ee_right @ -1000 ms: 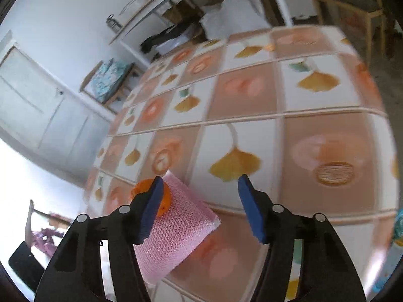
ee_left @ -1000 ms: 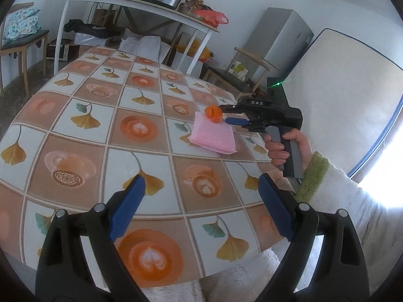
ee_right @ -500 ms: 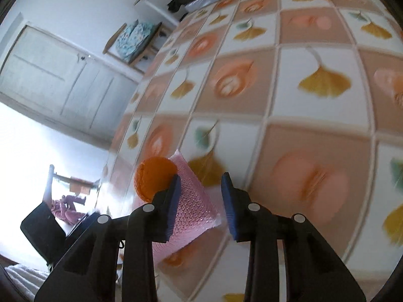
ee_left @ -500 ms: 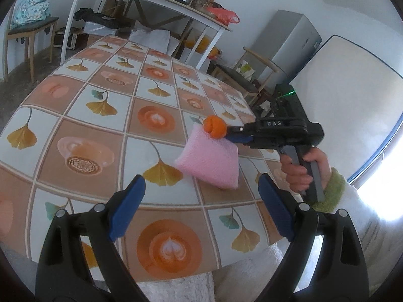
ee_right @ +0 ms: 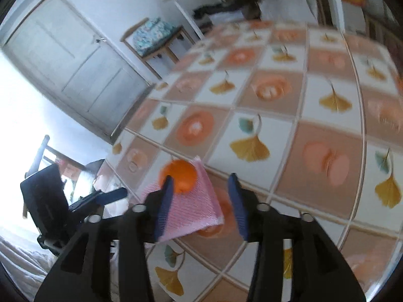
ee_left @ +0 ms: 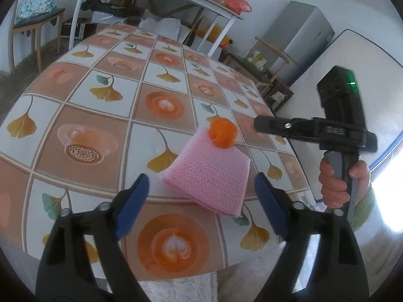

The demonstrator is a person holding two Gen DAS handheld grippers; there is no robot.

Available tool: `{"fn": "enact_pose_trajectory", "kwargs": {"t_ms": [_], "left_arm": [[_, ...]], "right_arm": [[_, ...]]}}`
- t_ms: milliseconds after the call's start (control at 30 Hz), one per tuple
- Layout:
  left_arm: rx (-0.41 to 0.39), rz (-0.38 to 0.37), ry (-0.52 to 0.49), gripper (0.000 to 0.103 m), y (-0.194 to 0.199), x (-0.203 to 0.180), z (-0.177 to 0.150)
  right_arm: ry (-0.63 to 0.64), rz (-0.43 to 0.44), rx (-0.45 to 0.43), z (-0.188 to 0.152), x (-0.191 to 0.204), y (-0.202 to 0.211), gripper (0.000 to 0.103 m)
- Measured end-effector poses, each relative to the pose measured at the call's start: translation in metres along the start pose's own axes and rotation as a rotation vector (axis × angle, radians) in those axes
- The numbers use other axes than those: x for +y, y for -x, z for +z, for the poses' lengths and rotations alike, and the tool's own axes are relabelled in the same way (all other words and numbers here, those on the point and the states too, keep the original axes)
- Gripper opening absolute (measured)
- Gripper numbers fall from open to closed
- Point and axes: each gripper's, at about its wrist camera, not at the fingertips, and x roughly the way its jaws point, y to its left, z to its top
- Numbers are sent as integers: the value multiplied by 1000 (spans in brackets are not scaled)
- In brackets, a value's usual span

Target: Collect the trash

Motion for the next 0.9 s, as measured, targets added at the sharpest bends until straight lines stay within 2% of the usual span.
{"fn": "enact_pose_trajectory", "kwargs": {"t_ms": [100,167,300,367,400,467,533,600,733,800,867,900], "left_arm": [[0,38,-30,70,-3,-4,2],[8,64,-50,61,-7,-7,2],[22,62,-58,52,-12,-10,2],[23,61,-68,49,-12,-13,1],[23,60,-72,49,-12,-14,1],[19,61,-78,49,-11,-15,1],[17,56,-79,49,-11,-16,1],[17,56,-79,49,-11,-16,0],[18,51,-80,49,-11,-17,-1],[19,49,-78,49,-11,-18,-1],[21,47,-77,49,-11,-18,-1],[22,48,-76,49,-12,-18,0]], "right_arm": [[113,-27,1,4,22,-6,58],[173,-67,11,4,34,-14,58],[248,-139,50,2,46,-35,58],[262,-158,62,1,48,-41,48],[256,-161,70,0,46,-43,39],[226,-153,62,-2,40,-42,34],[181,-131,56,-1,33,-39,26],[70,-62,46,1,15,-32,23],[-212,108,31,-3,-31,-14,22],[-358,166,49,-10,-57,-9,22],[-443,196,78,-19,-74,-9,23],[-458,162,93,-23,-79,-8,24]]}}
